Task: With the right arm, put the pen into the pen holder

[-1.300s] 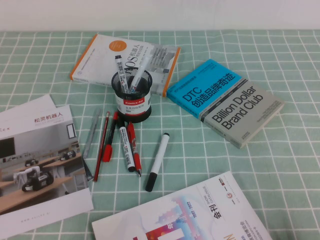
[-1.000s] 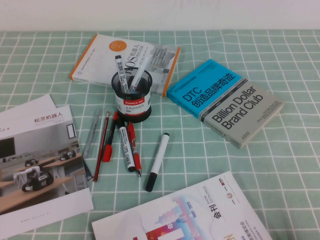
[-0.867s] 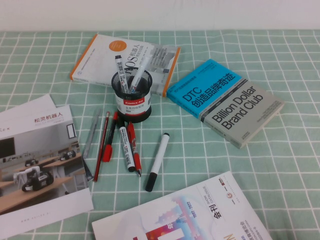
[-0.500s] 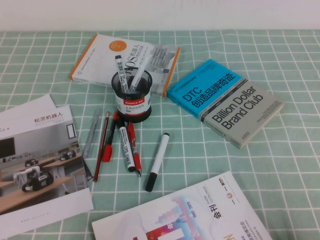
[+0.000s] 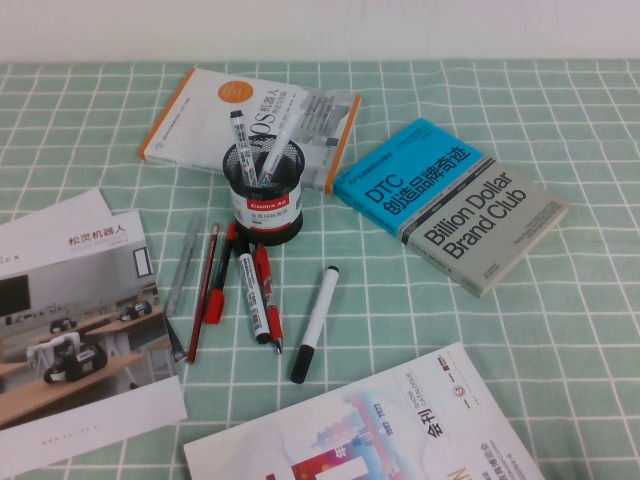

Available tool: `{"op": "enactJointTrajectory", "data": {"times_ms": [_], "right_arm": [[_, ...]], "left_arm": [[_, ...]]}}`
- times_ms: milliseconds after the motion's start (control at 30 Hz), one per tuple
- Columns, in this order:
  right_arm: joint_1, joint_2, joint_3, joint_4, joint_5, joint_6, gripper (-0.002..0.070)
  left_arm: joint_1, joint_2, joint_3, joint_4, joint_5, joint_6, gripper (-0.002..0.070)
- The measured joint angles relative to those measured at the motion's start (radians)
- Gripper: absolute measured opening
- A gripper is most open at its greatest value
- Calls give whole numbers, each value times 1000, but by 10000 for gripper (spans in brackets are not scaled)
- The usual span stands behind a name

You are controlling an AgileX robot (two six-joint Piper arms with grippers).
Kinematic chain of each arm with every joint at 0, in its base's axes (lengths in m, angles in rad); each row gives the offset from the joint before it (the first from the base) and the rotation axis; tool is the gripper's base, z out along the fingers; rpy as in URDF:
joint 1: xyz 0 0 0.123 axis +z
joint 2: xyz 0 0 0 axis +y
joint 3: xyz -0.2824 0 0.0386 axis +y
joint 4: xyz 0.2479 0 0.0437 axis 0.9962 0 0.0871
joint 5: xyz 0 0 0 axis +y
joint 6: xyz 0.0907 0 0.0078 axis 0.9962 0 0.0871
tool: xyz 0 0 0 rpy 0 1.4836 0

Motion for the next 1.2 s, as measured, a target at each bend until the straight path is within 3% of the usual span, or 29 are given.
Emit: {"op": "enactJointTrajectory", "data": {"times_ms": [467,700,867,1000,1200], "right_arm": [[0,0,2,29,-66,0,-19],[0,0,3,338,-304,0,-19],[0,0,3,584,-373,0,-19],[0,0,3,629,-373,0,-19],[0,51,-94,664,-153,0,-19]], "left_arm": [[0,0,0,0,0,0,-6],[0,0,0,0,0,0,-6],[0,0,0,0,0,0,-6],[0,0,0,0,0,0,-6],[0,0,0,0,0,0,-6]]}}
